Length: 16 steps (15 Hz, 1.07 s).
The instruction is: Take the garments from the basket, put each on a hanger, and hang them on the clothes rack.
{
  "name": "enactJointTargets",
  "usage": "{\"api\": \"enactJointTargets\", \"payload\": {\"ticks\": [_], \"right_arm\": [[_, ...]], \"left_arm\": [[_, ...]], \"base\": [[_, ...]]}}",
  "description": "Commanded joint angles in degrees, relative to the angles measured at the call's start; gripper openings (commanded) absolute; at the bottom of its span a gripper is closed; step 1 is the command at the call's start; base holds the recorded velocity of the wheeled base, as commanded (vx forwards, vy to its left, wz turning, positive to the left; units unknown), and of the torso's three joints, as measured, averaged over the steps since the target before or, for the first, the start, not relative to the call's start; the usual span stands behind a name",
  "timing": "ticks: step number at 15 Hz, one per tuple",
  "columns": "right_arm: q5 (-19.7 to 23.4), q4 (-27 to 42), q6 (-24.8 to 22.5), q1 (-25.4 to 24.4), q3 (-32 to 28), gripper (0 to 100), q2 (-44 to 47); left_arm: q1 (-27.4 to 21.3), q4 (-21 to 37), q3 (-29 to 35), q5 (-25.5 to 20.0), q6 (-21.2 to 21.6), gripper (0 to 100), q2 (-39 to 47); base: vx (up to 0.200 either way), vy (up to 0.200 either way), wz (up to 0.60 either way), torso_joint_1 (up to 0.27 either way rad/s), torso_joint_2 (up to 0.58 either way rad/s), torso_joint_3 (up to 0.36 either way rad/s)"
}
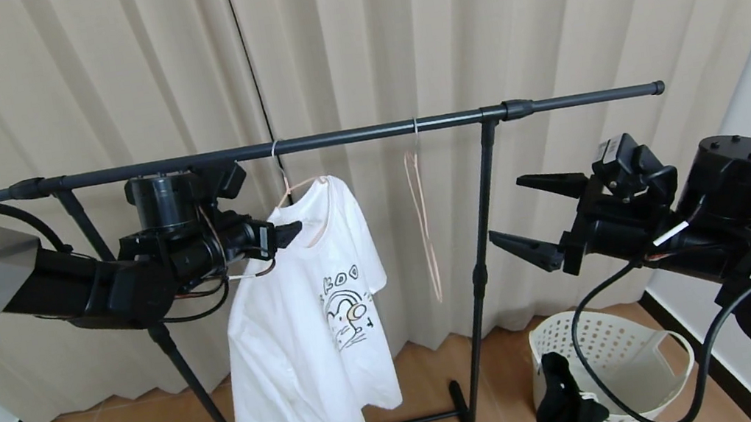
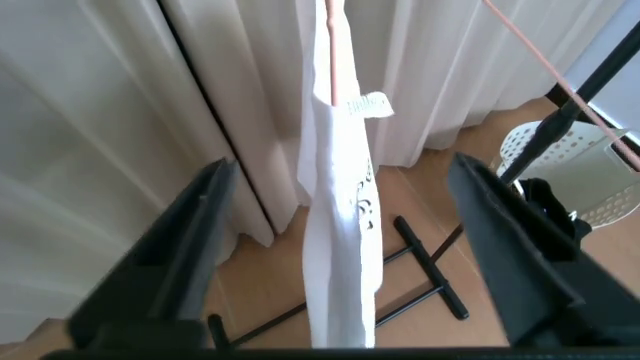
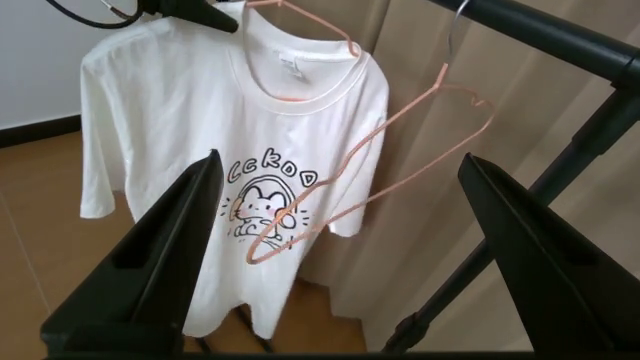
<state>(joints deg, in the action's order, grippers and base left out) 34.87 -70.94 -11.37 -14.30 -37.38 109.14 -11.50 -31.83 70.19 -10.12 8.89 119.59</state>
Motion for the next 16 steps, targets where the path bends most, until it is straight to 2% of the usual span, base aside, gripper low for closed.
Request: {"api": "enactJointTargets", "payload": {"ticks": [1,7,10,12,13,14,16], "right_arm": [[0.03,-0.08,0.04,-0.03,0.02,100,0.02],[-0.24,-0.08,0.04,-0.38,1.52,100,-2.88],[-4.63,0.1,0.12,-0.55,3.89,100,-5.34],[-10.43,0.36,0.21,-1.08,7.14,100,-9.83],[-12.01,0.54,0.21,-1.08,7.85,100,-10.88],[-16.32,2.38,0.21,-1.61,8.9,100,-13.17],[-19.92,5.11,0.3,-2.75,9.6,100,-17.03]], "left_arm": [[0.16,0.1,-5.68,-0.17,-0.1,100,-6.91],[0.6,0.19,-19.39,-0.17,-0.1,100,-23.26],[2.18,0.36,-26.25,0.1,-0.1,100,-31.87],[2.97,0.28,-31.35,0.1,0.08,100,-37.94],[3.41,0.28,-32.49,-0.08,0.17,100,-39.17],[4.46,0.19,-35.48,-0.17,-0.01,100,-41.45],[5.43,0.1,-38.03,-1.22,-0.1,100,-43.92]], "base": [[0.0,0.0,0.0,0.0,0.0,0.0],[0.0,0.0,0.0,0.0,0.0,0.0],[0.0,0.0,0.0,0.0,0.0,0.0],[0.0,0.0,0.0,0.0,0.0,0.0],[0.0,0.0,0.0,0.0,0.0,0.0],[0.0,0.0,0.0,0.0,0.0,0.0],[0.0,0.0,0.0,0.0,0.0,0.0]]}}
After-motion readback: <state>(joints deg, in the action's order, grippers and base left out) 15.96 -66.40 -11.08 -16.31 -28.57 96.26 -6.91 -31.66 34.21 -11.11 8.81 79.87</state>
